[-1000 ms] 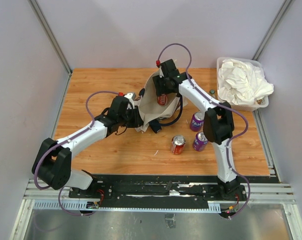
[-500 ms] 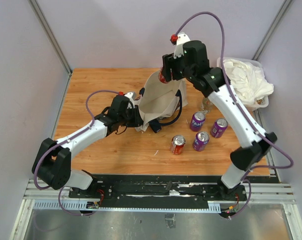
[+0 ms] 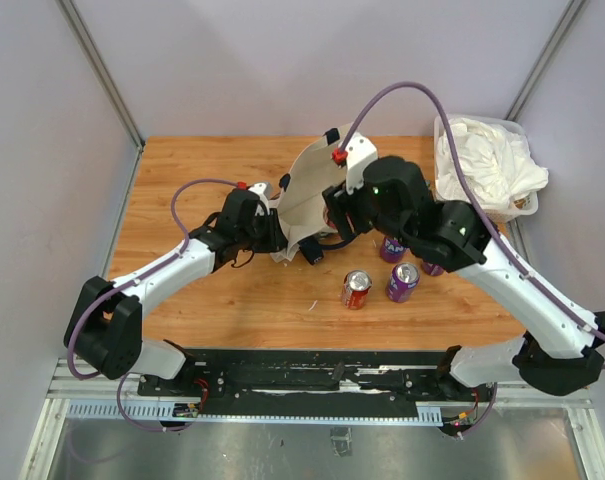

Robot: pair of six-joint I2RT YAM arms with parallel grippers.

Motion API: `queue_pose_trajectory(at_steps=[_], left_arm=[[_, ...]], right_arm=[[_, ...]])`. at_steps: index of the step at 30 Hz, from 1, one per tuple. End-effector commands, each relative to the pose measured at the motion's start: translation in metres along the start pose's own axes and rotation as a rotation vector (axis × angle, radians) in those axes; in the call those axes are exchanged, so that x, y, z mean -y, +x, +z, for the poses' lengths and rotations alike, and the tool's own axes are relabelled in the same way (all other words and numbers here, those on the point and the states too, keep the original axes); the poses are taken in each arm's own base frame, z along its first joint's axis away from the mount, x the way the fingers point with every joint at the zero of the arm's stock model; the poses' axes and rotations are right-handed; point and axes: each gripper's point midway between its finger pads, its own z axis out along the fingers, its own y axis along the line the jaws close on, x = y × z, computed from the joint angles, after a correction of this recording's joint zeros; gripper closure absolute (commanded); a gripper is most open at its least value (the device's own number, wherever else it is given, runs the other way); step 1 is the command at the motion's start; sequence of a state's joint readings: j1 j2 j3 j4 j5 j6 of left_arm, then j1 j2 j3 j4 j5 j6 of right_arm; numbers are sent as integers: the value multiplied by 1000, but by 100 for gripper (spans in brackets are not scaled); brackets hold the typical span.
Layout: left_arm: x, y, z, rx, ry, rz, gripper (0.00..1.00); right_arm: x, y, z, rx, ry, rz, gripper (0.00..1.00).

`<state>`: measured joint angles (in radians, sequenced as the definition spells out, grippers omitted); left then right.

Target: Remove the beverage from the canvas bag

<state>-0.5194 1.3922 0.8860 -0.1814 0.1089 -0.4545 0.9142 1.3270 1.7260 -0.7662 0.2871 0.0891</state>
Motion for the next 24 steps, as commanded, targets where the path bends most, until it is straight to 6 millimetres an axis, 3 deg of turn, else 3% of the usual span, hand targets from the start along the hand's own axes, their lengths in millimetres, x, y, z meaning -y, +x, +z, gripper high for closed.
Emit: queue_pose_trajectory(at_steps=[1, 7, 15, 24], left_arm=[[6, -12, -2, 28, 5, -5, 65], [8, -18, -10, 51, -1, -4, 63], [6, -18, -14, 50, -10, 6, 61], [2, -12, -13, 33, -22, 12, 60]], right_arm=[[-11, 3, -26, 56, 35, 20, 99], [-36, 38, -30, 19, 23, 21, 99], [-65, 66, -22, -5, -9, 17, 99], [-68, 89, -8, -4, 20, 53, 99]])
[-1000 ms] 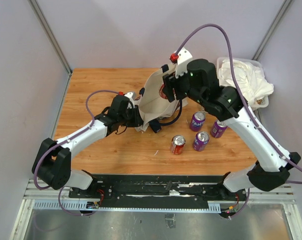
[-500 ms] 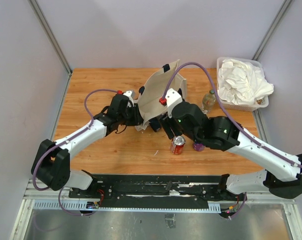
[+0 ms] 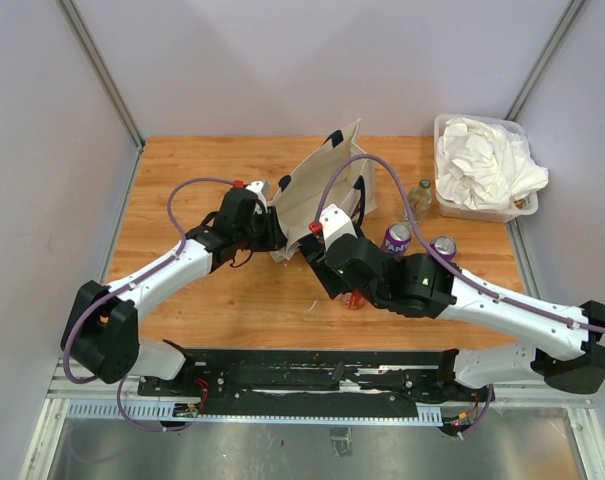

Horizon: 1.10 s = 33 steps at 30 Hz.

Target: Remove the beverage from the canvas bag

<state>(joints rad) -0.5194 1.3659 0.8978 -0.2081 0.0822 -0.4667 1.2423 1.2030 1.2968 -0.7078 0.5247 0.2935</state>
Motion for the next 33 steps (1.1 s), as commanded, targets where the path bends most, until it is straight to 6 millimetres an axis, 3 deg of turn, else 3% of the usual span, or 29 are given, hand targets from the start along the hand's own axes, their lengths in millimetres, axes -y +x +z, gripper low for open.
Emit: queue_pose_trajectory(at_steps=[1, 13, 33], left_arm=[[2, -4, -5, 7, -5, 24, 60], [-1, -1, -2, -6, -16, 18, 60], [-2, 1, -4, -6, -20, 17, 61]], right_arm=[[6, -26, -5, 142, 40, 118, 99], [-5, 6, 22, 119, 46, 132, 99], [-4, 19, 37, 113, 90, 130, 99]])
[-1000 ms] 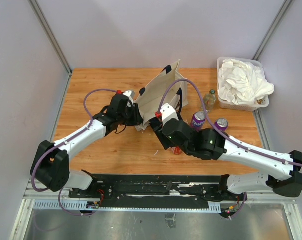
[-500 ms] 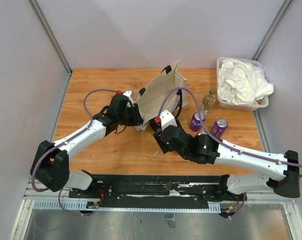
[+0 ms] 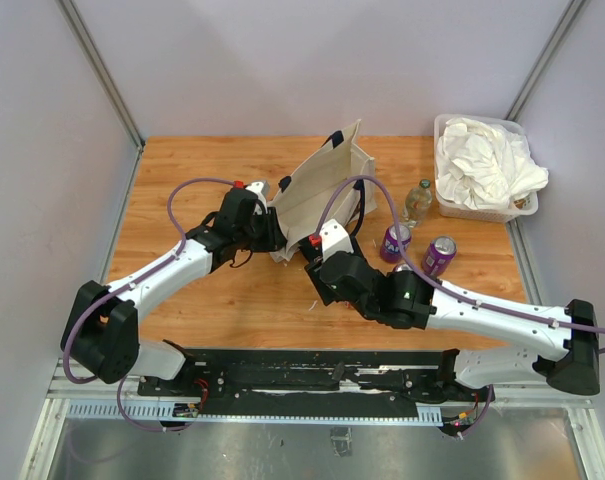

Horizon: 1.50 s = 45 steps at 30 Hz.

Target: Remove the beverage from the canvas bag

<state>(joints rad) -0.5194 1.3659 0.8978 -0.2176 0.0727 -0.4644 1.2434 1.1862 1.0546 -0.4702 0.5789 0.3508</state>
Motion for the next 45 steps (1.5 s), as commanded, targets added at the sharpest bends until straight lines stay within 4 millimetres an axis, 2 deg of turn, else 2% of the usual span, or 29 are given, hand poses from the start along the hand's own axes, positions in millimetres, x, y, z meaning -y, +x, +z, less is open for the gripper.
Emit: queue_pose_trajectory(at_steps=[1, 12, 20, 28, 34, 39, 42, 43, 45], left_arm=[[0, 0, -4, -3, -9, 16, 61], [-3, 3, 0, -18, -22, 16, 60], [-5, 4, 0, -19, -29, 14, 59], [-8, 7, 0, -23, -37, 14, 56], [-9, 5, -1, -21, -46, 27, 49], [-11, 6, -1, -24, -53, 29, 43], [-10, 6, -1, -24, -54, 29, 41], [-10, 6, -1, -24, -53, 30, 40], [-11, 4, -1, -20, -58, 31, 37]], right_arm=[[4, -16, 1, 87, 44, 66, 99], [-3, 3, 24, 39, 18, 64, 99], [-28, 20, 45, -21, -50, 43, 99], [-53, 45, 75, -112, -117, 37, 99], [-60, 45, 89, -129, -133, 69, 99], [-54, 43, 96, -132, -121, 99, 99], [-49, 46, 98, -143, -111, 120, 94], [-48, 48, 98, -146, -108, 124, 90], [-47, 50, 98, -153, -106, 123, 72]])
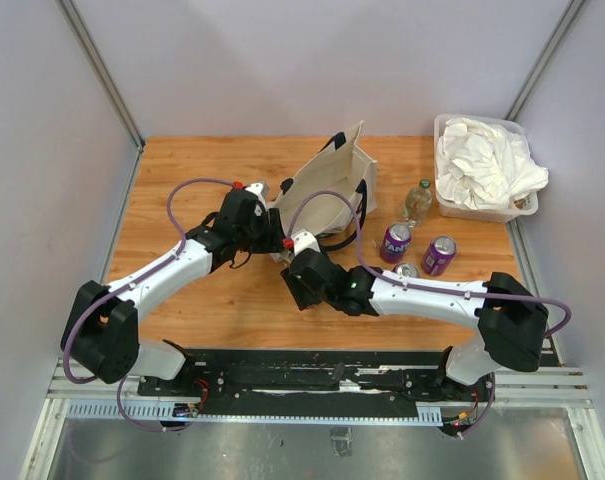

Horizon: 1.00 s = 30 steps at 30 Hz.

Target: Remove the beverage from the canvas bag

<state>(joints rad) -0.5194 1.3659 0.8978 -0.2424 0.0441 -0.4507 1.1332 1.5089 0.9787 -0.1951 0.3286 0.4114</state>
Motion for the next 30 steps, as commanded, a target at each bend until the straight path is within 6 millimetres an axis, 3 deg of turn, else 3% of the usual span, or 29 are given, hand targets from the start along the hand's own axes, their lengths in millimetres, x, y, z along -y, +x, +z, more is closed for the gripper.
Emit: queue_pose_trajectory(at_steps=[1, 3, 6, 13, 22, 30], left_arm=[[-3, 0, 0, -10, -22, 20, 34], [-2, -2, 0, -8, -21, 20, 27], [0, -4, 0, -7, -17, 22, 22], [8, -18, -8, 20, -1, 16, 1], [27, -62, -35, 124, 24, 33, 0], [33, -80, -52, 182, 32, 31, 0]], right_arm=[[1, -16, 1, 36, 1, 52, 57], [3, -13, -1, 24, 10, 48, 23], [7, -11, -3, 5, 28, 39, 0], [10, -28, -22, 26, 38, 26, 1], [29, -71, -81, 163, 59, 86, 1], [76, -91, -138, 308, 195, 178, 2]])
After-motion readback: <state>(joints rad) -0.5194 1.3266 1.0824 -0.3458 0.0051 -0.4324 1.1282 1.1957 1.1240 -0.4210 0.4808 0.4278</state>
